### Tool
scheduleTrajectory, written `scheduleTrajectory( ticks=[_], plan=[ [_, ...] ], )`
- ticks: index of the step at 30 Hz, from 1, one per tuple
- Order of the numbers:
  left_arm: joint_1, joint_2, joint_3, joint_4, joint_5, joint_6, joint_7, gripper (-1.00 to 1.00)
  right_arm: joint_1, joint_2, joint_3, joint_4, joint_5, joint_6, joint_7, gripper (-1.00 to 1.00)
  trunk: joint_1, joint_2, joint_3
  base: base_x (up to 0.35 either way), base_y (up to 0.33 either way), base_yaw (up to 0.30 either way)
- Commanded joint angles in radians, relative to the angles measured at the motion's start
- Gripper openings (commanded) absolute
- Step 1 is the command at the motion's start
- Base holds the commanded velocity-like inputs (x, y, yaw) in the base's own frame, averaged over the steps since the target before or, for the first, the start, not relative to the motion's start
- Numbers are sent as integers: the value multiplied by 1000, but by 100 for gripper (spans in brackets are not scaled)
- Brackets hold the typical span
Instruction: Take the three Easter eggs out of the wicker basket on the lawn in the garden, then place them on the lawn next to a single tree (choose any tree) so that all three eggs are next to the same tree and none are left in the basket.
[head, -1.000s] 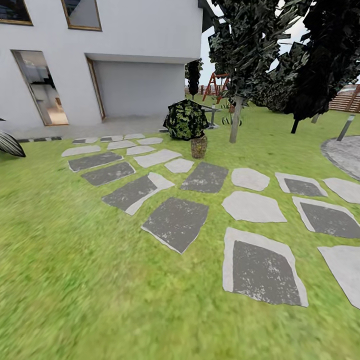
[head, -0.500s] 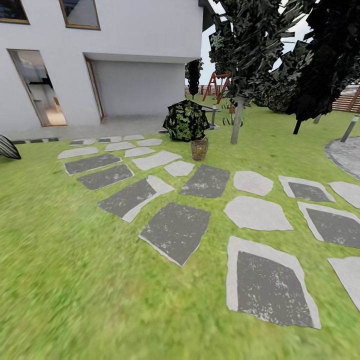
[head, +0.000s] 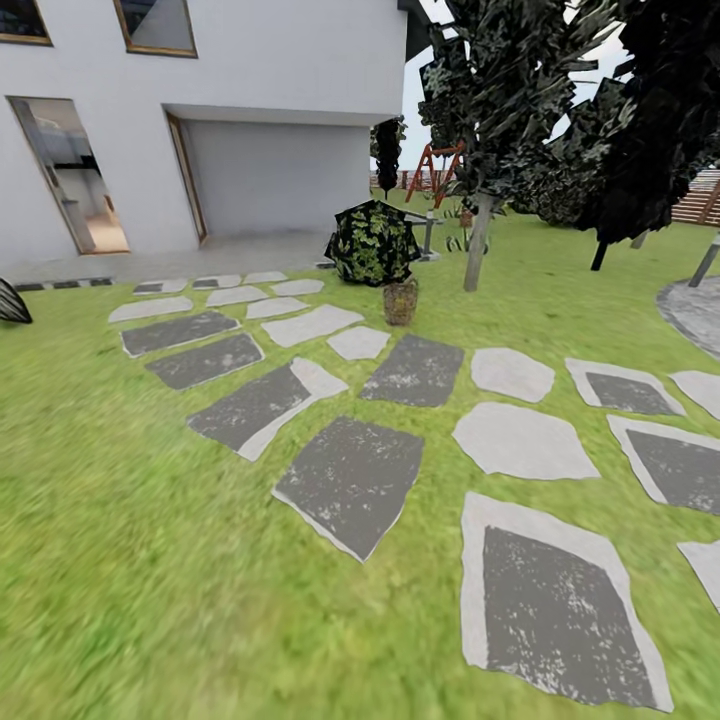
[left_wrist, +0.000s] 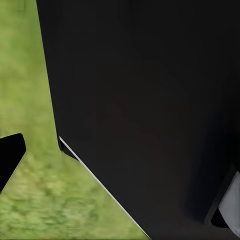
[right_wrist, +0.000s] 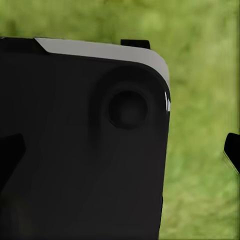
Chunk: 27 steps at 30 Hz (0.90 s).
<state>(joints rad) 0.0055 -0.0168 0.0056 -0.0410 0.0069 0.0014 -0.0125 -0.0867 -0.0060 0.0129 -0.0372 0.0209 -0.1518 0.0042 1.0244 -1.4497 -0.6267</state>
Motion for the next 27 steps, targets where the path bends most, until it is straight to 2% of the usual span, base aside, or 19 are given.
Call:
scheduleTrajectory(
  ticks=[1,27],
  plan=[
    [1,0,1,-2,1,0,-1,100,0,0,1,1,2,-3,0,100,1,0,-1,326,0,0],
    [1,0,1,-2,1,0,-1,100,-1,0,1,0,2,-5,0,100,1,0,-1,326,0,0]
  ],
)
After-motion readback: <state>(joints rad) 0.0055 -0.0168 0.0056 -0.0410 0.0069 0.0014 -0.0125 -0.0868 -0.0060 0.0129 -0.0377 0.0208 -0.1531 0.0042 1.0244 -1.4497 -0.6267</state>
